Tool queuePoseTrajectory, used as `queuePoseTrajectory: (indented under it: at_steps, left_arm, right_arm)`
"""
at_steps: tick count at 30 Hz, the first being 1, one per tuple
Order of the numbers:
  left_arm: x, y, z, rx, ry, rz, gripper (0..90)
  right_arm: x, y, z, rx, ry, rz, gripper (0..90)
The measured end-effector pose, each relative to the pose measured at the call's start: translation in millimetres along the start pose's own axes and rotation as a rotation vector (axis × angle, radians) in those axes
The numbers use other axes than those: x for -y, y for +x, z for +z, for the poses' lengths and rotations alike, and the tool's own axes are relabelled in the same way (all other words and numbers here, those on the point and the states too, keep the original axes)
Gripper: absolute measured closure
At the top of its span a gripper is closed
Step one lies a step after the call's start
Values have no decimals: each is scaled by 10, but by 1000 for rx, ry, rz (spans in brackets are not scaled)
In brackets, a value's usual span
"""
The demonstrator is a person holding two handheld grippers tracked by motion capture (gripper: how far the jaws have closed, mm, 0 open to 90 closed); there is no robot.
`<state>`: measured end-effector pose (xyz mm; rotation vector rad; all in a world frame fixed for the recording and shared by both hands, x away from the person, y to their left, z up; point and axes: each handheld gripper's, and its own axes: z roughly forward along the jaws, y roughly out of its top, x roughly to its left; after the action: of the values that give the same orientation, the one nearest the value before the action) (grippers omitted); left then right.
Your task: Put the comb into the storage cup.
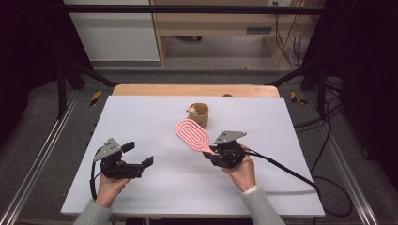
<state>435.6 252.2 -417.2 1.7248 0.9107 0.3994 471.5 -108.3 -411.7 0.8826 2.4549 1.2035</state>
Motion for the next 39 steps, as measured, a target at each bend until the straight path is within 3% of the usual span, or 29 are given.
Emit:
queuePoseTrajectory:
  at_steps: [7, 15, 39]
  left_arm:
    - [-49, 5, 8, 16, -2, -20, 0]
    - [-114, -35, 50, 23, 1, -8, 0]
    - [-267, -234, 346, 76, 0, -8, 0]
  right_arm:
    - [1, 10, -14, 1, -13, -3, 695]
    - [0, 21, -32, -6, -20, -3, 695]
    - [4, 46, -60, -14, -34, -5, 695]
